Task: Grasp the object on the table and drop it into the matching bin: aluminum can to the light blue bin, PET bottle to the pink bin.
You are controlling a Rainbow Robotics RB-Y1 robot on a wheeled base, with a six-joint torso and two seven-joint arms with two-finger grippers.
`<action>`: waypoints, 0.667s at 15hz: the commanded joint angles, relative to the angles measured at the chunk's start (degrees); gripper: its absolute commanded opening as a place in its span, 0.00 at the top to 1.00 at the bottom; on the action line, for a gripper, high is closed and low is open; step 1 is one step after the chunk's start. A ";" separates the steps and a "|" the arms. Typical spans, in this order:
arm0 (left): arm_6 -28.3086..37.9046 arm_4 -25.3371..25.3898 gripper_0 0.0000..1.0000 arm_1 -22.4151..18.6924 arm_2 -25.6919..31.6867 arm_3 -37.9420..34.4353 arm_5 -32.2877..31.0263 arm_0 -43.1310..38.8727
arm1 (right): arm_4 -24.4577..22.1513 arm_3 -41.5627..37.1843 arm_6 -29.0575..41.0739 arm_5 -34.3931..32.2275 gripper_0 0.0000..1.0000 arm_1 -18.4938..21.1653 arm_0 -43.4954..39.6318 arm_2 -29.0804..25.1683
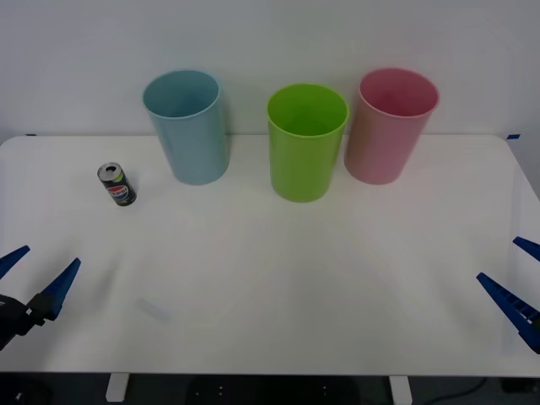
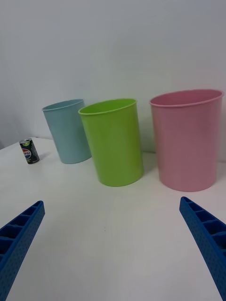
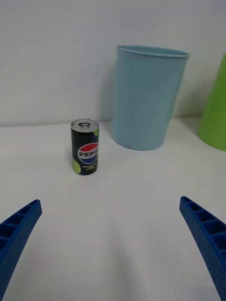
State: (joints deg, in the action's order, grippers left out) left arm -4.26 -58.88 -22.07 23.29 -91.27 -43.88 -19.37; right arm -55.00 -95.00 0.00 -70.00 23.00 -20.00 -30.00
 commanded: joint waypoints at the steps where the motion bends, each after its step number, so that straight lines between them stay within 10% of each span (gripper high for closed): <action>1: -0.22 -0.01 0.00 0.19 -0.62 2.94 1.87 2.41 | 0.00 0.00 0.00 0.00 0.00 0.00 0.00 0.00; 10: -2.42 -2.56 0.00 0.80 -1.93 13.75 6.53 13.04 | 0.00 0.00 0.00 0.00 0.00 0.00 0.00 0.00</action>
State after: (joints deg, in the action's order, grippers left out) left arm -6.44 -60.95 -21.61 21.59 -77.70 -38.65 -6.89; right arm -55.00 -95.00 0.00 -70.00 23.00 -20.00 -30.00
